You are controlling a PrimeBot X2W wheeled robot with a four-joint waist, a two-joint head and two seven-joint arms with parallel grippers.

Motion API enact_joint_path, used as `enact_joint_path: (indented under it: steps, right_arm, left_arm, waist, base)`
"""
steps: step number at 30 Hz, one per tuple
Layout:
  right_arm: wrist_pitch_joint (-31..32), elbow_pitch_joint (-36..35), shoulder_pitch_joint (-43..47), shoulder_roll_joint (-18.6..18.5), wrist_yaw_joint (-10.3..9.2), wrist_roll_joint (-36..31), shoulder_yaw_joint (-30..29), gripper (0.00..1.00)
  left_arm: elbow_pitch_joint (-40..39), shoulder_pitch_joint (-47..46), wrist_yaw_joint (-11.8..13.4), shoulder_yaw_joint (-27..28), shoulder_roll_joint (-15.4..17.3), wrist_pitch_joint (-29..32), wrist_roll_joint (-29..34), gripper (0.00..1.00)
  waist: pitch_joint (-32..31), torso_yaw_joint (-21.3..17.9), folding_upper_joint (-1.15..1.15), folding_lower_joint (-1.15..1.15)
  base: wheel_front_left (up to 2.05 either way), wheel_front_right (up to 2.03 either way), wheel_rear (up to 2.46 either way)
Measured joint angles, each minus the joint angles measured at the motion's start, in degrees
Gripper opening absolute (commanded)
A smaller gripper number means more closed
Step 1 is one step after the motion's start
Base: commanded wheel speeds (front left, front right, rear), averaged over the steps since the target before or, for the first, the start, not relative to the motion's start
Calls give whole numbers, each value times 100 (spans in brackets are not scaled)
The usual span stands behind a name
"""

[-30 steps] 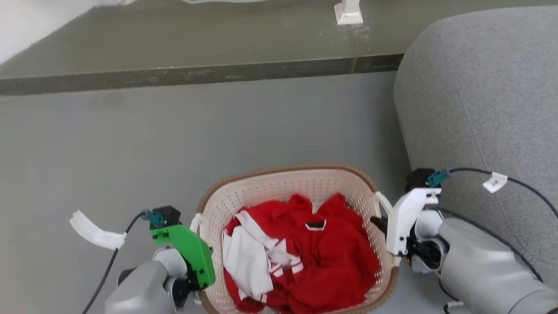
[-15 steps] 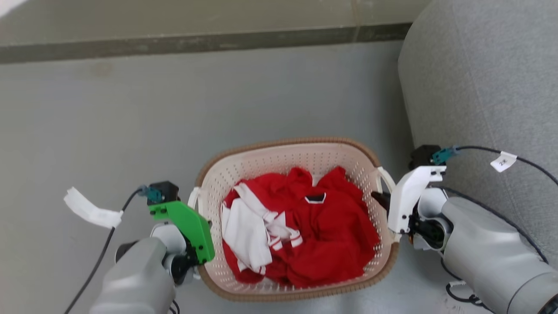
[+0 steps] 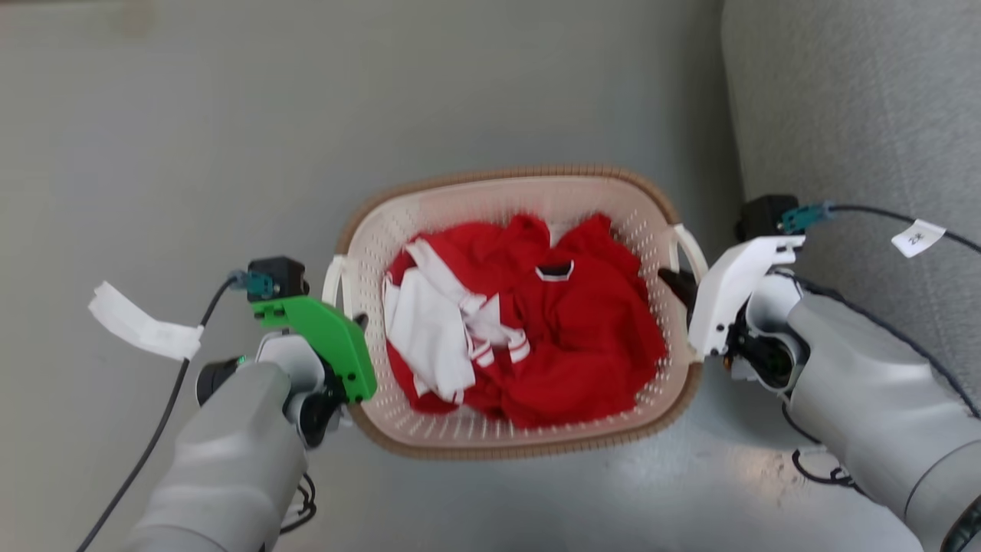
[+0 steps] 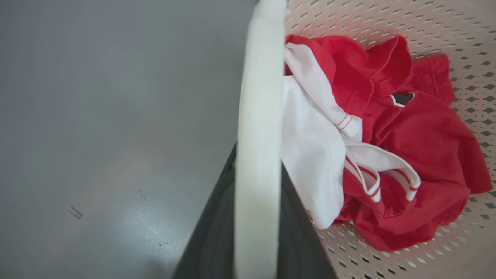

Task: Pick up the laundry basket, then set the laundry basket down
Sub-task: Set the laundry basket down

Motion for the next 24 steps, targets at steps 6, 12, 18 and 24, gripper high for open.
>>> enact_joint_path:
  steps: [6, 12, 18, 24]
  right_arm:
    - [-253, -65, -230, -69, 0, -1, -12, 0]
    - [-509, -118, -343, -136, 0, -2, -15, 0]
    - [-728, -177, -428, -149, 0, -2, 7, 0]
    - [-1021, -192, -595, -157, 0, -5, -4, 0]
  left_arm:
    - [-56, -266, 71, -22, -2, -256, 57, 0]
    - [-135, -477, 129, -63, 0, -477, 90, 0]
    - [-129, -577, 200, -91, 3, -684, 111, 0]
    - [-134, -784, 260, -82, 8, -882, 111, 0]
  waist:
    - [455, -11, 0, 0]
    - [908, -20, 0, 1]
    - [1328, -22, 0, 1]
    - [1710, -16, 0, 1]
  base:
    - [0, 0, 0]
    - [0, 0, 0]
    - [0, 0, 0]
    - [0, 0, 0]
